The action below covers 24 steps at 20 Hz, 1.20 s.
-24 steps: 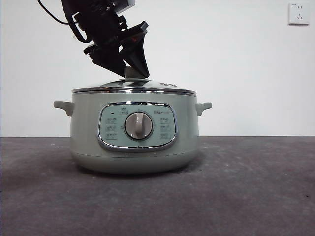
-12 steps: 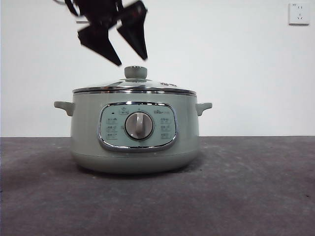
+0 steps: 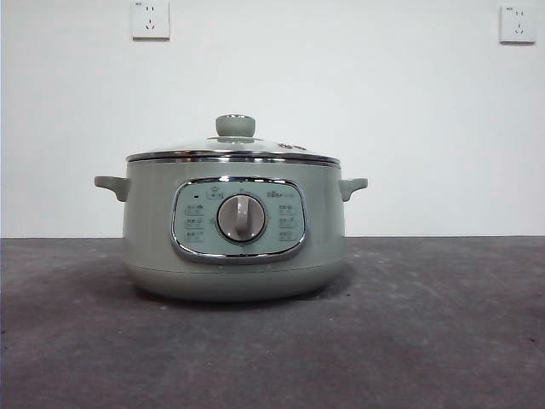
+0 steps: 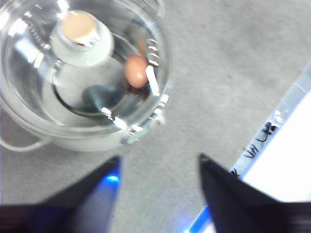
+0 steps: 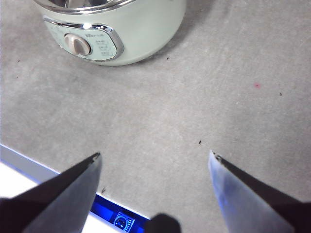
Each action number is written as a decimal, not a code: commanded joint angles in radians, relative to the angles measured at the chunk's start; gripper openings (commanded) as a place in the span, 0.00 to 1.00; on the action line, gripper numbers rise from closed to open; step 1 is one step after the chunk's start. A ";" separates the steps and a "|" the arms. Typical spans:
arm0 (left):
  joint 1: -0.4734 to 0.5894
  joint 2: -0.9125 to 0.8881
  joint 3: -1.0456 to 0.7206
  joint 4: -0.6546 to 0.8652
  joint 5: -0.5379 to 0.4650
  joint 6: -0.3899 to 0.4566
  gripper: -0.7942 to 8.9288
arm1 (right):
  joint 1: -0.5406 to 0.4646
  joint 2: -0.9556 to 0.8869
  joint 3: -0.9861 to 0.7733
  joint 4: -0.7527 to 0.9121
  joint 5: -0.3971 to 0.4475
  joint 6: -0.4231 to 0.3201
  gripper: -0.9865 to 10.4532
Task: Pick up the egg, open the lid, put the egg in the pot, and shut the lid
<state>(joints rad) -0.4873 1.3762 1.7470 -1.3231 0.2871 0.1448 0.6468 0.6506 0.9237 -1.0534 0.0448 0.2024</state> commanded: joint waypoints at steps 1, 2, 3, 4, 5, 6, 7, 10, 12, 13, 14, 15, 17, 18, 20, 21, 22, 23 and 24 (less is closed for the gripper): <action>-0.013 -0.044 0.001 0.005 0.008 -0.006 0.06 | 0.002 0.001 -0.010 0.006 -0.004 0.000 0.35; -0.020 -0.059 0.001 0.005 0.008 -0.006 0.07 | 0.002 0.001 -0.010 0.006 -0.003 0.000 0.21; -0.030 -0.071 0.001 0.005 0.008 -0.006 0.07 | 0.002 0.001 -0.010 0.007 -0.003 0.000 0.07; -0.039 -0.081 0.001 0.005 0.008 -0.006 0.07 | 0.002 0.001 -0.010 0.006 -0.003 0.000 0.08; -0.052 -0.089 0.000 0.005 0.008 -0.006 0.07 | 0.002 0.001 -0.010 0.006 -0.003 0.000 0.08; -0.063 -0.095 0.000 0.005 0.008 -0.010 0.07 | 0.002 0.001 -0.010 0.006 -0.003 0.000 0.08; -0.074 -0.098 0.000 0.005 0.008 -0.014 0.07 | 0.002 0.001 -0.010 0.006 -0.003 0.000 0.08; -0.090 -0.099 0.001 0.005 0.008 -0.023 0.08 | 0.002 0.001 -0.010 0.007 -0.001 0.031 0.09; -0.090 -0.099 0.001 0.005 0.008 -0.037 0.08 | 0.002 0.001 -0.010 0.007 0.001 0.030 0.09; -0.090 -0.099 0.001 0.005 0.008 -0.042 0.08 | 0.002 0.001 -0.010 0.007 0.001 0.030 0.09; -0.090 -0.099 0.002 0.005 0.008 -0.041 0.08 | 0.002 0.001 -0.010 0.007 0.001 0.030 0.09; -0.090 -0.099 0.001 0.005 0.008 -0.041 0.08 | 0.002 0.001 -0.010 0.007 0.001 0.030 0.09; -0.090 -0.099 0.001 0.005 0.008 -0.041 0.08 | 0.002 0.001 -0.010 0.007 0.001 0.030 0.09; -0.090 -0.099 0.002 0.005 0.008 -0.041 0.08 | 0.002 0.001 -0.010 0.007 0.001 0.030 0.09; -0.090 -0.099 0.002 0.005 0.007 -0.037 0.08 | 0.002 0.001 -0.010 0.007 0.001 0.030 0.09; -0.090 -0.099 0.005 0.008 -0.004 -0.005 0.08 | 0.002 0.001 -0.010 0.006 0.001 0.030 0.09; -0.089 -0.099 0.005 0.014 0.003 -0.011 0.08 | 0.002 0.001 -0.010 0.007 0.001 0.030 0.09; -0.088 -0.099 0.005 0.015 0.005 -0.035 0.08 | 0.002 0.001 -0.009 0.007 0.001 0.030 0.09; -0.084 -0.100 0.005 0.015 0.001 -0.053 0.08 | 0.002 0.001 -0.009 0.007 0.001 0.030 0.09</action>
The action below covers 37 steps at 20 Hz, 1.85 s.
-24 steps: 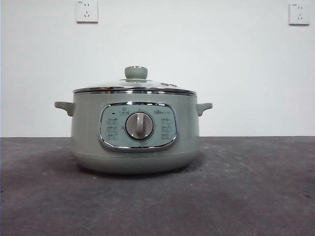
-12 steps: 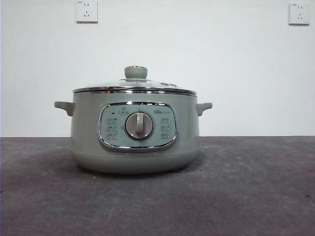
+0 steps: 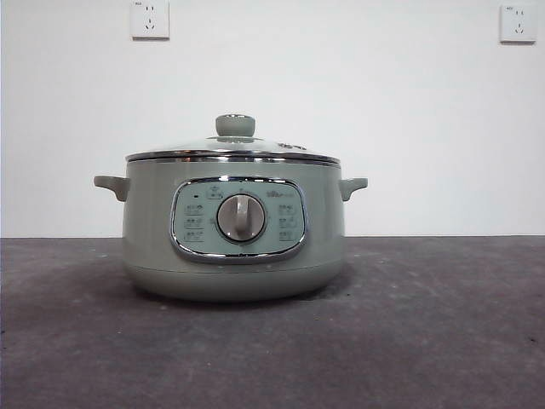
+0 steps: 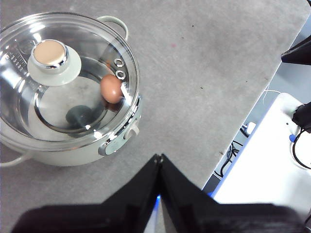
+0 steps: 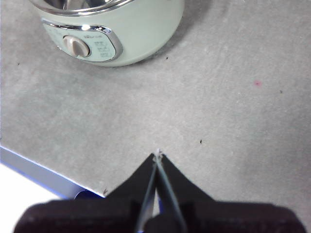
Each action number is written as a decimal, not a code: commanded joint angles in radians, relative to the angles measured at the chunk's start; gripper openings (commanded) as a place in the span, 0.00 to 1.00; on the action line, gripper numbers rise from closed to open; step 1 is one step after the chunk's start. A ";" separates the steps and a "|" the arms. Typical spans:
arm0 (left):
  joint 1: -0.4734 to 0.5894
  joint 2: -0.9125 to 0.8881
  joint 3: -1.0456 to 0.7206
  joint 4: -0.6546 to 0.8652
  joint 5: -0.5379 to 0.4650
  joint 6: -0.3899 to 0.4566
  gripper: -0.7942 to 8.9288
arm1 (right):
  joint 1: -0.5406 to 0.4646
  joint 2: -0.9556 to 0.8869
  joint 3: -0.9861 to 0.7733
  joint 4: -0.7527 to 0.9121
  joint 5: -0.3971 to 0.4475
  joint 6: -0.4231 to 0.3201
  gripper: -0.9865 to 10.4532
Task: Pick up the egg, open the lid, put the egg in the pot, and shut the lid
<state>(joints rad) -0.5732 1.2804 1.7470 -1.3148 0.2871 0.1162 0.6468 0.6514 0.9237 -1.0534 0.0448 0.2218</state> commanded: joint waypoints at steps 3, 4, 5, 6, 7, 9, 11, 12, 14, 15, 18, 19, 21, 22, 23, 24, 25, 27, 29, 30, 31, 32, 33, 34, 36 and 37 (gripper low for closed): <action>0.016 -0.017 0.002 0.076 0.007 -0.048 0.08 | 0.002 0.000 -0.009 0.007 0.001 0.011 0.09; 0.031 -0.029 -0.001 0.129 -0.007 -0.037 0.08 | 0.002 0.000 -0.009 0.006 0.001 0.011 0.09; 0.061 -0.053 -0.011 0.197 -0.015 -0.013 0.08 | 0.002 0.000 -0.009 0.007 0.001 0.011 0.09; 0.105 -0.094 -0.042 0.291 -0.014 0.009 0.08 | 0.002 0.000 -0.009 0.007 0.001 0.011 0.09; 0.144 -0.139 -0.088 0.381 -0.003 0.020 0.08 | 0.002 0.000 -0.009 0.007 0.001 0.011 0.09; 0.239 -0.272 -0.260 0.595 0.106 0.023 0.08 | 0.002 0.000 -0.009 0.007 0.001 0.011 0.09; 0.353 -0.433 -0.491 0.764 0.190 0.023 0.08 | 0.002 0.000 -0.009 0.007 0.001 0.011 0.09; 0.415 -0.518 -0.614 0.820 0.183 0.019 0.08 | 0.002 0.001 -0.009 0.007 0.001 0.011 0.09; 0.507 -0.658 -0.819 0.898 0.154 0.020 0.08 | 0.002 0.001 -0.009 0.006 0.001 0.011 0.09; 0.547 -0.733 -0.927 0.936 0.119 0.023 0.08 | 0.002 0.001 -0.009 0.007 0.001 0.011 0.09; 0.609 -0.917 -1.179 0.987 0.033 0.022 0.08 | 0.002 0.001 -0.009 0.007 0.001 0.011 0.09; 0.621 -0.970 -1.252 1.002 0.021 0.015 0.08 | 0.002 0.001 -0.009 0.007 0.001 0.011 0.09; 0.634 -1.064 -1.376 1.015 0.017 0.014 0.08 | 0.002 0.001 -0.009 0.007 0.001 0.011 0.09; 0.635 -1.104 -1.429 1.019 -0.001 0.008 0.08 | 0.002 0.001 -0.009 0.006 0.001 0.011 0.09; 0.635 -1.141 -1.475 1.018 -0.027 -0.007 0.08 | 0.002 0.001 -0.009 0.007 0.001 0.011 0.09; 0.635 -1.176 -1.518 1.018 -0.056 -0.028 0.08 | 0.002 0.001 -0.009 0.007 0.001 0.011 0.09; 0.635 -1.206 -1.556 1.019 -0.090 -0.049 0.08 | 0.002 0.001 -0.009 0.007 0.001 0.011 0.09; 0.635 -1.254 -1.618 1.021 -0.164 -0.089 0.08 | 0.002 0.001 -0.009 0.007 0.001 0.011 0.09; 0.635 -1.276 -1.664 1.025 -0.216 -0.118 0.08 | 0.002 0.001 -0.009 0.007 0.001 0.011 0.09; 0.634 -1.276 -1.679 1.024 -0.236 -0.125 0.08 | 0.002 0.001 -0.009 0.006 0.001 0.011 0.09; 0.635 -1.276 -1.691 1.023 -0.236 -0.136 0.08 | 0.002 0.001 -0.009 0.007 0.001 0.011 0.09; 0.635 -1.276 -1.699 1.025 -0.236 -0.143 0.08 | 0.002 0.001 -0.009 0.006 0.001 0.011 0.09; 0.635 -1.276 -1.699 1.029 -0.230 -0.148 0.08 | 0.002 0.001 -0.009 0.007 0.001 0.011 0.09; 0.635 -1.276 -1.699 1.029 -0.226 -0.149 0.08 | 0.002 0.001 -0.009 0.007 0.001 0.011 0.09; 0.635 -1.271 -1.699 1.028 -0.229 -0.148 0.08 | 0.002 0.001 -0.009 0.007 0.001 0.011 0.09; 0.635 -1.267 -1.699 1.027 -0.228 -0.148 0.08 | 0.002 0.001 -0.009 0.007 0.001 0.011 0.09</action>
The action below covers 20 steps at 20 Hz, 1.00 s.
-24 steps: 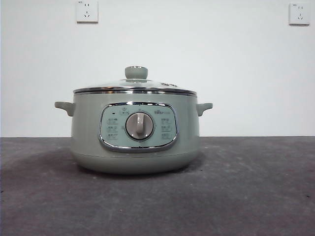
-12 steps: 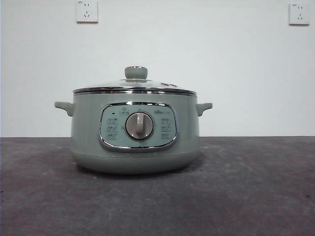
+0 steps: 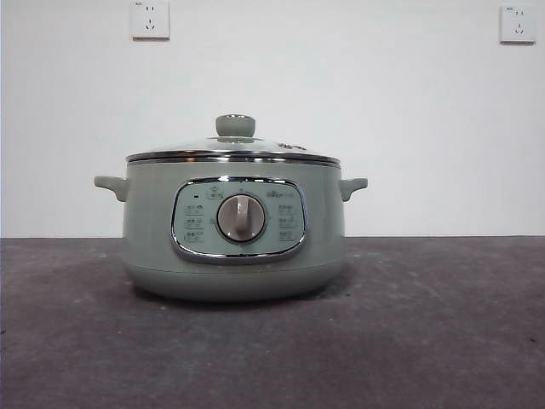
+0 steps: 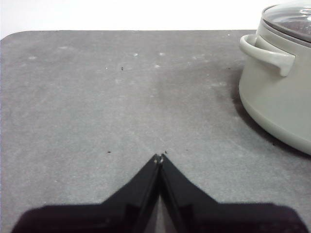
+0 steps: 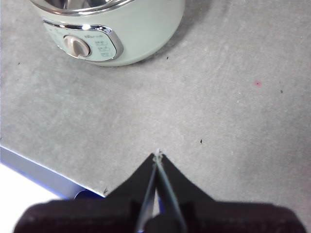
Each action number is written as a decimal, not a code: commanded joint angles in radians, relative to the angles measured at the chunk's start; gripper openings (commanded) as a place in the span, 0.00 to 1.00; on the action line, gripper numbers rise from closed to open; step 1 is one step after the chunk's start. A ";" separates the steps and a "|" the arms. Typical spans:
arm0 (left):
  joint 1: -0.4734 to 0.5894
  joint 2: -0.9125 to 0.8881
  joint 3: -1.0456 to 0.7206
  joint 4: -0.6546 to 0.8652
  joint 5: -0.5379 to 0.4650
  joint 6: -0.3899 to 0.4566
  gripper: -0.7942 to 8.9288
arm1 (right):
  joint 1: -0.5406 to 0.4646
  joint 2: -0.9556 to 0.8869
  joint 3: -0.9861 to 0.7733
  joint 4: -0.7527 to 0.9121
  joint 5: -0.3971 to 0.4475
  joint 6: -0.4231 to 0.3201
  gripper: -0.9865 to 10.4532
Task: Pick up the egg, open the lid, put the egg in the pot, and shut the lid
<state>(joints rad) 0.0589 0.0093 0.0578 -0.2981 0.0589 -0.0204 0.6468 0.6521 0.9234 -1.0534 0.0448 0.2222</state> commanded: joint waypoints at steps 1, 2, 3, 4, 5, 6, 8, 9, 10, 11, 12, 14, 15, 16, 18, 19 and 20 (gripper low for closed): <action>0.003 0.008 -0.010 0.011 0.000 -0.012 0.08 | 0.002 0.000 -0.009 0.007 0.001 0.010 0.09; 0.003 0.011 -0.010 0.010 0.000 -0.012 0.08 | 0.002 0.000 -0.009 0.007 0.001 0.010 0.09; 0.003 0.013 -0.010 0.010 0.000 -0.012 0.08 | 0.002 0.000 -0.009 0.007 0.001 0.010 0.09; 0.003 0.017 -0.010 0.010 0.000 -0.012 0.08 | 0.002 0.000 -0.009 0.007 0.001 0.010 0.09; 0.003 0.020 -0.010 0.008 0.000 -0.012 0.08 | 0.002 0.000 -0.009 0.007 0.001 0.010 0.09; 0.003 0.023 -0.010 0.008 0.000 -0.012 0.08 | 0.002 0.000 -0.009 0.007 0.001 0.010 0.09; 0.003 0.026 -0.010 0.008 0.000 -0.012 0.08 | 0.002 0.000 -0.009 0.007 0.001 0.010 0.09; 0.003 0.026 -0.010 0.008 0.000 -0.012 0.08 | 0.002 0.000 -0.009 0.006 0.001 0.010 0.09; 0.003 0.027 -0.010 0.008 0.000 -0.012 0.08 | -0.004 -0.004 -0.009 0.015 0.019 -0.024 0.09; 0.003 0.028 -0.010 0.008 0.000 -0.012 0.08 | -0.024 -0.022 -0.009 0.033 0.066 -0.043 0.09; 0.003 0.029 -0.010 0.008 0.000 -0.012 0.08 | -0.053 -0.044 -0.013 0.069 0.110 -0.048 0.09; 0.003 0.033 -0.010 0.008 0.000 -0.012 0.08 | -0.145 -0.108 -0.047 0.195 0.102 -0.071 0.09; 0.003 0.033 -0.010 0.008 0.000 -0.012 0.08 | -0.202 -0.154 -0.087 0.271 0.082 -0.074 0.09; 0.003 0.034 -0.010 0.008 0.000 -0.012 0.08 | -0.261 -0.208 -0.139 0.334 0.071 -0.079 0.09; 0.003 0.037 -0.010 0.008 0.000 -0.012 0.08 | -0.380 -0.327 -0.274 0.434 0.071 -0.115 0.09; 0.003 0.037 -0.010 0.008 0.000 -0.012 0.08 | -0.430 -0.376 -0.338 0.478 0.071 -0.133 0.09; 0.003 0.037 -0.010 0.008 0.000 -0.012 0.08 | -0.488 -0.431 -0.420 0.532 0.071 -0.146 0.09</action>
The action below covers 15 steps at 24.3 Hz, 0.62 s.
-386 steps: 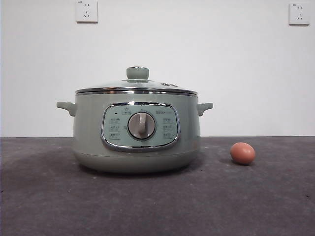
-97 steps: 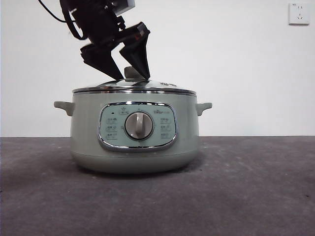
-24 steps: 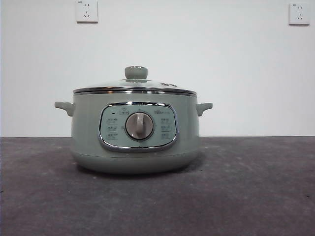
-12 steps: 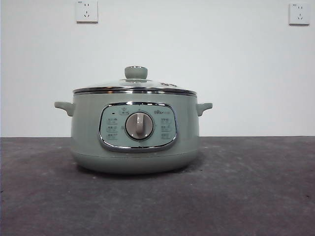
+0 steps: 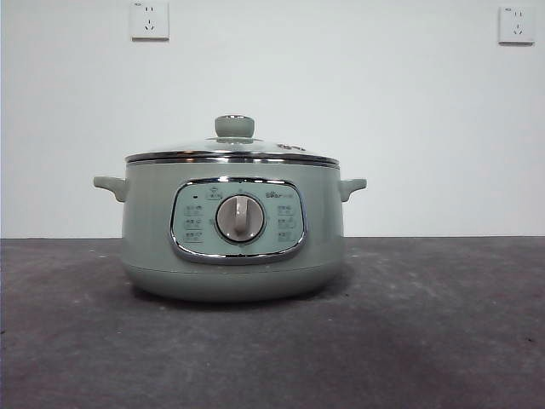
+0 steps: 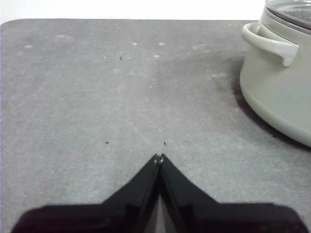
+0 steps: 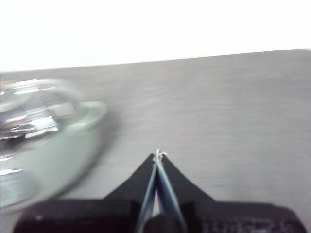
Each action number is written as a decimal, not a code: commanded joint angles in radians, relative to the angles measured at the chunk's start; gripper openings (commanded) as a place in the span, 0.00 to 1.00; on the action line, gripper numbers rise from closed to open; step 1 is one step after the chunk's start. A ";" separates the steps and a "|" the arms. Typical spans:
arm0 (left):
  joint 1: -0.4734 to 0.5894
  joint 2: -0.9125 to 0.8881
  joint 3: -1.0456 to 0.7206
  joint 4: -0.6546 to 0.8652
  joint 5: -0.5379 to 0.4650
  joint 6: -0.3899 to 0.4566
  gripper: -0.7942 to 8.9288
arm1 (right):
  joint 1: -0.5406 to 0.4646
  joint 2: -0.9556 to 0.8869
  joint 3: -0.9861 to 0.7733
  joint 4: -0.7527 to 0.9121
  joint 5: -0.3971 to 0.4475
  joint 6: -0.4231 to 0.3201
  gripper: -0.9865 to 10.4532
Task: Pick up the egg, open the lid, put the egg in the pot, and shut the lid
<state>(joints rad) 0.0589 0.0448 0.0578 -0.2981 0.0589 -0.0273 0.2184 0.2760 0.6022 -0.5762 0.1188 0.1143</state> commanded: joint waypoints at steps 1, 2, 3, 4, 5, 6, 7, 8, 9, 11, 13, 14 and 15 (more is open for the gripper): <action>0.003 0.002 -0.010 0.008 0.000 -0.005 0.08 | -0.104 -0.096 -0.164 0.100 -0.003 -0.038 0.09; 0.003 0.002 -0.010 0.008 0.000 -0.005 0.08 | -0.151 -0.140 -0.238 0.149 -0.004 -0.035 0.09; 0.003 0.002 -0.010 0.008 0.000 -0.005 0.08 | -0.183 -0.171 -0.291 0.182 -0.016 -0.034 0.09; 0.003 0.002 -0.010 0.008 0.000 -0.005 0.08 | -0.200 -0.189 -0.323 0.198 -0.030 -0.034 0.09; 0.003 0.002 -0.010 0.008 0.000 -0.005 0.08 | -0.219 -0.209 -0.362 0.221 -0.047 -0.035 0.09; 0.003 0.002 -0.010 0.008 0.000 -0.005 0.08 | -0.229 -0.223 -0.388 0.233 -0.053 -0.036 0.09; 0.003 0.002 -0.010 0.008 0.000 -0.005 0.08 | -0.237 -0.237 -0.415 0.241 -0.056 -0.036 0.09; 0.003 0.002 -0.010 0.008 0.000 -0.005 0.08 | -0.241 -0.251 -0.438 0.241 -0.056 -0.036 0.09; 0.003 0.002 -0.010 0.008 0.000 -0.005 0.08 | -0.243 -0.261 -0.456 0.240 -0.056 -0.036 0.09; 0.003 0.002 -0.010 0.008 0.000 -0.005 0.08 | -0.245 -0.268 -0.491 0.241 -0.057 -0.036 0.09; 0.003 0.002 -0.010 0.008 0.000 -0.005 0.08 | -0.245 -0.268 -0.517 0.241 -0.063 -0.036 0.09; 0.003 0.002 -0.010 0.008 0.000 -0.005 0.08 | -0.245 -0.268 -0.527 0.240 -0.064 -0.036 0.09; 0.003 0.002 -0.010 0.008 0.000 -0.005 0.08 | -0.245 -0.268 -0.536 0.240 -0.065 -0.036 0.09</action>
<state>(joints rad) 0.0589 0.0460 0.0578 -0.2981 0.0589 -0.0273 -0.0257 0.0116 0.0792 -0.3473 0.0547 0.0826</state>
